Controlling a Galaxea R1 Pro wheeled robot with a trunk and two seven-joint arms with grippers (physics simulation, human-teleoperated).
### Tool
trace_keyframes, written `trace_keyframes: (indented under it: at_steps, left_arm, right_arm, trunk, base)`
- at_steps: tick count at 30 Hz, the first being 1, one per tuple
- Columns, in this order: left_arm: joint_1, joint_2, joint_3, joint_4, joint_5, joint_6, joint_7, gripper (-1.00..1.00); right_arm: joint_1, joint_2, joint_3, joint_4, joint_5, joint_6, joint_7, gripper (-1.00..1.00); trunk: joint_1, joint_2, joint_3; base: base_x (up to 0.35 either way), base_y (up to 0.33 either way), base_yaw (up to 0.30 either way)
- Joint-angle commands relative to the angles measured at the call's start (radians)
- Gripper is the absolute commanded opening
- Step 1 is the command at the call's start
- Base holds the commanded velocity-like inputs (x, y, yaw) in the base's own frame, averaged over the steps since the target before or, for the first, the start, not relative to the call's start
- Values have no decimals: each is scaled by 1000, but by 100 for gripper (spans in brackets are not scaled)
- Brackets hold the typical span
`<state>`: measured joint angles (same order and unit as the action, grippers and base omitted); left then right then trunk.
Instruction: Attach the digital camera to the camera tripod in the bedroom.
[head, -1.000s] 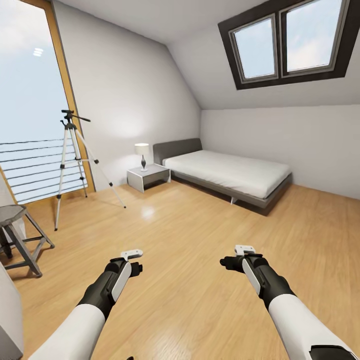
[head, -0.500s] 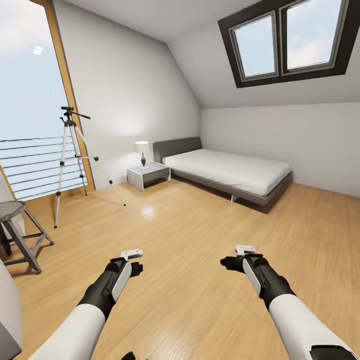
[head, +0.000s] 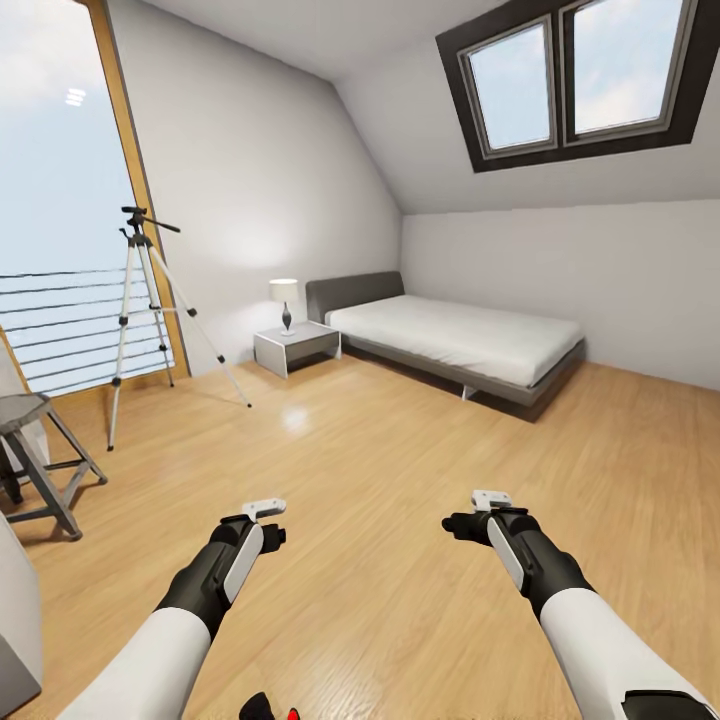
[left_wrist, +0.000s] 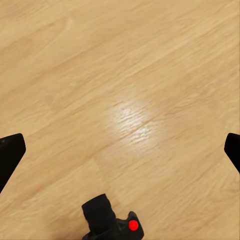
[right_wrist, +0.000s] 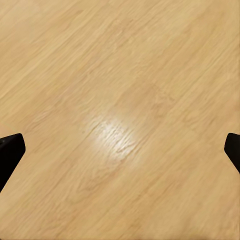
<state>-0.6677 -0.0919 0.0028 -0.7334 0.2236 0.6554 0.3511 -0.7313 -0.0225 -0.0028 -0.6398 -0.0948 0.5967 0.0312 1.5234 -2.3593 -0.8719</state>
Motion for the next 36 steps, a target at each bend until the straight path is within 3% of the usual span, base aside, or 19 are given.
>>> trace_keyframes:
  at_steps: [1, 11, 16, 21, 26, 27, 28, 29, 32, 36]
  left_arm:
    - [0, 0, 0, -1, 11, 3, 8, 100]
    - [0, 3, 0, -1, 14, 2, -18, 100]
    - [0, 12, 0, -1, 15, 1, -90, 100]
    - [0, 47, 0, 0, 15, 2, -246, 100]
    - [0, 102, -1, 19, 10, 1, -504, 100]
    - [0, 102, -1, 19, 10, 1, -504, 100]
    - [0, 116, -1, 30, 6, 1, -603, 100]
    - [0, 122, -1, 34, 4, 0, -642, 100]
    - [0, 134, -1, 42, 1, -3, -714, 100]
    - [0, 142, -2, 47, -1, -13, -729, 100]
  right_arm:
    - [0, 0, 0, -1, -9, 5, -1, 100]
    - [0, 0, 0, -6, -9, 5, 2, 100]
    - [0, -2, 1, -13, -9, 6, 30, 100]
    - [0, -2, 3, -14, -9, 7, 97, 100]
    - [0, -3, 4, -13, -7, 7, 192, 100]
    - [0, -3, 4, -13, -7, 7, 192, 100]
    - [0, -3, 4, -11, -6, 7, 225, 100]
    - [0, -3, 4, -11, -6, 7, 237, 100]
    - [0, -3, 4, -11, -5, 6, 262, 100]
    - [0, -3, 4, -11, -5, 6, 277, 100]
  trunk:
    - [4, -8, -4]
    - [42, -78, -36]
    - [61, -113, -51]
    - [77, -141, -68]
    - [79, -142, -87]
    - [80, -142, -91]
    - [80, -143, -95]
    - [81, -143, -99]
    - [82, -144, -110]
    - [84, -144, -126]
  base:
    - [0, 0, 0]
    - [0, 0, 0]
    - [0, 0, 0]
    - [0, 0, 0]
    - [0, 0, 0]
    - [0, 0, 0]
    - [0, 0, 0]
    - [0, 0, 0]
    - [0, 0, 0]
    - [0, 0, 0]
